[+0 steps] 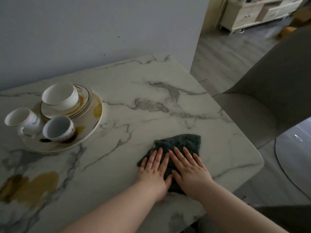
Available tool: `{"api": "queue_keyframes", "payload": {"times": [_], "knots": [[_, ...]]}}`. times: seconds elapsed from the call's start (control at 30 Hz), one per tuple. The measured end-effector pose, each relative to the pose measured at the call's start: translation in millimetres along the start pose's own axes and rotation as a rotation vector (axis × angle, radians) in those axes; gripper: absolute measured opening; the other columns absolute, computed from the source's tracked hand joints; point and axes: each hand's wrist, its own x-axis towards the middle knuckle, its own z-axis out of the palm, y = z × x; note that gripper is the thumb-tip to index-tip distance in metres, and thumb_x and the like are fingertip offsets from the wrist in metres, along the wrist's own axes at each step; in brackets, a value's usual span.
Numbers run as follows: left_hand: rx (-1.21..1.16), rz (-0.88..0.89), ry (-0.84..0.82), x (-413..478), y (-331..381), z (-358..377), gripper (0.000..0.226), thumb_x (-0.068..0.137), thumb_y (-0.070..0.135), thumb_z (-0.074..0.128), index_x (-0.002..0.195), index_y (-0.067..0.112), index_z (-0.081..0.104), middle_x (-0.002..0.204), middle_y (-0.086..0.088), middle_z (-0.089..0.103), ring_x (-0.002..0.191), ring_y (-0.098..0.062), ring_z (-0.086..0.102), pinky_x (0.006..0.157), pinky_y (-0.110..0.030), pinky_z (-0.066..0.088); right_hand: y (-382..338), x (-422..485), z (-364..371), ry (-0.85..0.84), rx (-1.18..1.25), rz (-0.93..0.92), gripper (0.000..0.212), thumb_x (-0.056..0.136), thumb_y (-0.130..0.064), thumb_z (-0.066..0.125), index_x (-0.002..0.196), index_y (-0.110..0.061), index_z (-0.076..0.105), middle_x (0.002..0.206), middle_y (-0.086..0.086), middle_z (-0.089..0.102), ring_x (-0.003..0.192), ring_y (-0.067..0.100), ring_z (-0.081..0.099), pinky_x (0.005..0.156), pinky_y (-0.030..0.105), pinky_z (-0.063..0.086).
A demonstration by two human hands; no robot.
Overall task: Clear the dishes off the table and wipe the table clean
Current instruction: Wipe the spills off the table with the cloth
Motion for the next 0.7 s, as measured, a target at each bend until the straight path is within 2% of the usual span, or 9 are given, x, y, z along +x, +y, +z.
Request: {"api": "queue_keyframes", "payload": {"times": [0.07, 0.1, 0.17, 0.27, 0.33, 0.53, 0.7], "knots": [[0.007, -0.014, 0.019, 27.5, 3.2, -12.8, 0.070, 0.097, 0.056, 0.016, 0.149, 0.029, -0.022, 0.146, 0.007, -0.041, 0.143, -0.014, -0.027, 0.118, -0.038, -0.012, 19.0, 25.7, -8.2, 0.045, 0.020, -0.058, 0.070, 0.084, -0.059, 0.002, 0.151, -0.042, -0.007, 0.154, -0.020, -0.018, 0.146, 0.010, -0.012, 0.116, 0.031, -0.008], [0.002, -0.023, 0.033, 39.1, 3.5, -19.1, 0.070, 0.098, 0.055, 0.017, 0.149, 0.029, -0.022, 0.148, 0.007, -0.040, 0.143, -0.013, -0.027, 0.118, -0.038, -0.012, 24.7, 36.9, -13.1, 0.048, 0.030, -0.059, 0.073, 0.080, -0.059, -0.004, 0.150, -0.042, -0.012, 0.154, -0.020, -0.022, 0.145, 0.010, -0.018, 0.116, 0.033, -0.010], [-0.002, -0.052, 0.039, 71.9, 8.4, -30.8, 0.069, 0.098, 0.055, 0.017, 0.149, 0.030, -0.021, 0.153, 0.006, -0.036, 0.144, -0.013, -0.026, 0.118, -0.037, -0.011, 42.5, 66.3, -25.8, 0.072, 0.020, -0.053, 0.072, 0.081, -0.060, -0.004, 0.150, -0.041, -0.014, 0.157, -0.019, -0.020, 0.147, 0.013, -0.017, 0.117, 0.035, -0.008], [0.009, -0.080, 0.042, 118.0, 9.7, -53.6, 0.069, 0.098, 0.055, 0.018, 0.150, 0.031, -0.019, 0.156, 0.006, -0.031, 0.145, -0.013, -0.024, 0.118, -0.037, -0.011, 64.0, 110.1, -44.7, 0.072, 0.022, -0.050, 0.062, 0.097, -0.053, 0.017, 0.151, -0.040, -0.011, 0.160, -0.017, -0.014, 0.148, 0.014, -0.014, 0.119, 0.037, -0.005], [0.010, -0.097, 0.045, 152.2, 10.5, -69.7, 0.069, 0.098, 0.055, 0.019, 0.151, 0.031, -0.017, 0.156, 0.005, -0.030, 0.145, -0.013, -0.022, 0.118, -0.036, -0.009, 79.4, 142.6, -59.0, 0.080, 0.031, -0.053, 0.062, 0.099, -0.050, 0.023, 0.152, -0.040, -0.008, 0.161, -0.016, -0.011, 0.148, 0.014, -0.013, 0.119, 0.039, -0.004], [0.025, -0.138, 0.020, 237.3, 8.4, -117.2, 0.069, 0.097, 0.057, 0.019, 0.150, 0.032, -0.017, 0.157, 0.005, -0.029, 0.146, -0.013, -0.022, 0.119, -0.038, -0.007, 117.0, 227.0, -94.7, 0.067, 0.020, -0.066, 0.060, 0.100, -0.048, 0.021, 0.152, -0.038, -0.007, 0.161, -0.013, -0.010, 0.149, 0.016, -0.010, 0.120, 0.040, -0.002], [0.008, -0.162, 0.019, 261.6, 11.1, -130.0, 0.069, 0.097, 0.055, 0.020, 0.150, 0.032, -0.017, 0.157, 0.004, -0.028, 0.146, -0.014, -0.020, 0.120, -0.039, -0.005, 128.1, 251.2, -105.1, 0.037, 0.001, -0.059, 0.059, 0.101, -0.047, 0.019, 0.153, -0.037, -0.006, 0.161, -0.013, -0.011, 0.149, 0.016, -0.010, 0.120, 0.040, -0.001]]}}
